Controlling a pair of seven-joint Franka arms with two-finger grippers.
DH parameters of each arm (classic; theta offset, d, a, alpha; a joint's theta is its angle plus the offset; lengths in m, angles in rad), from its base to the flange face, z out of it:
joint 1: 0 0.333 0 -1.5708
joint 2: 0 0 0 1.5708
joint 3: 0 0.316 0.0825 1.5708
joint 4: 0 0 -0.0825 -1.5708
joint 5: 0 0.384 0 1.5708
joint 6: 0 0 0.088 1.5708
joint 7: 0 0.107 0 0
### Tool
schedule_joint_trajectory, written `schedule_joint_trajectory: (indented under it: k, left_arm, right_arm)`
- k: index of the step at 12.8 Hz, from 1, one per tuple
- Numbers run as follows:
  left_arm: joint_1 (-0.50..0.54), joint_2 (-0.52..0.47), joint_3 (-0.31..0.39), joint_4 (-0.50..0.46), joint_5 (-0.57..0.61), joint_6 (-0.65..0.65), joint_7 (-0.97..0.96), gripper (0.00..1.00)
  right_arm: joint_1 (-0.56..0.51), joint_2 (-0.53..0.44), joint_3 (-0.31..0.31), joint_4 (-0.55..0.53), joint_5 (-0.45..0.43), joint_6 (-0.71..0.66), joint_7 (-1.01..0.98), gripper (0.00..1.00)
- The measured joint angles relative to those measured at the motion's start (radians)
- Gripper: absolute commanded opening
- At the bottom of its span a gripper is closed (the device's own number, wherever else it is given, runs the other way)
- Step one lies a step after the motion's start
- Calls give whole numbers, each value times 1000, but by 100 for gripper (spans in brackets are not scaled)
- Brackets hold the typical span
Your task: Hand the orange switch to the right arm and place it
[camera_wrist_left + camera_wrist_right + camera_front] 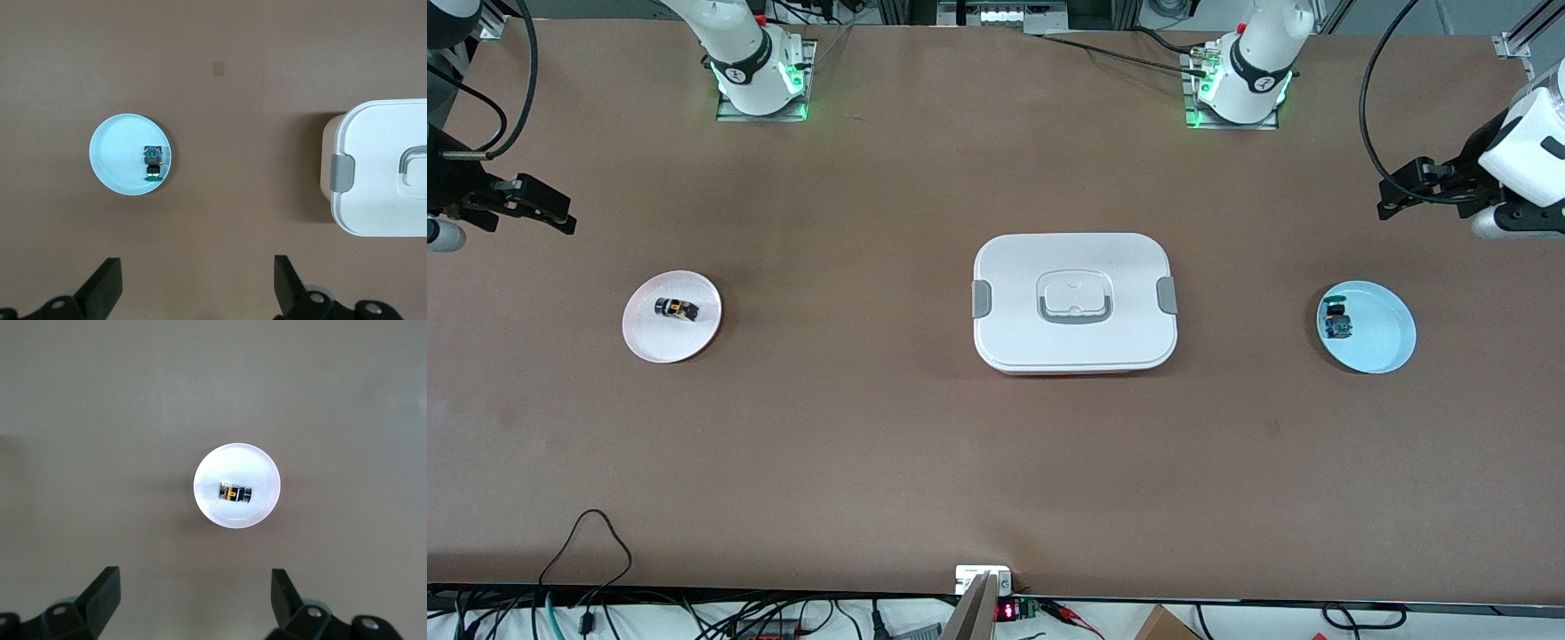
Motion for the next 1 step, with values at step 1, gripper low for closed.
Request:
schedule_joint_trajectory:
  k: [1]
  left_arm:
    - [0,0,0,0,0,0,0,100]
  right_arm:
    - [0,0,0,-1,0,0,0,100]
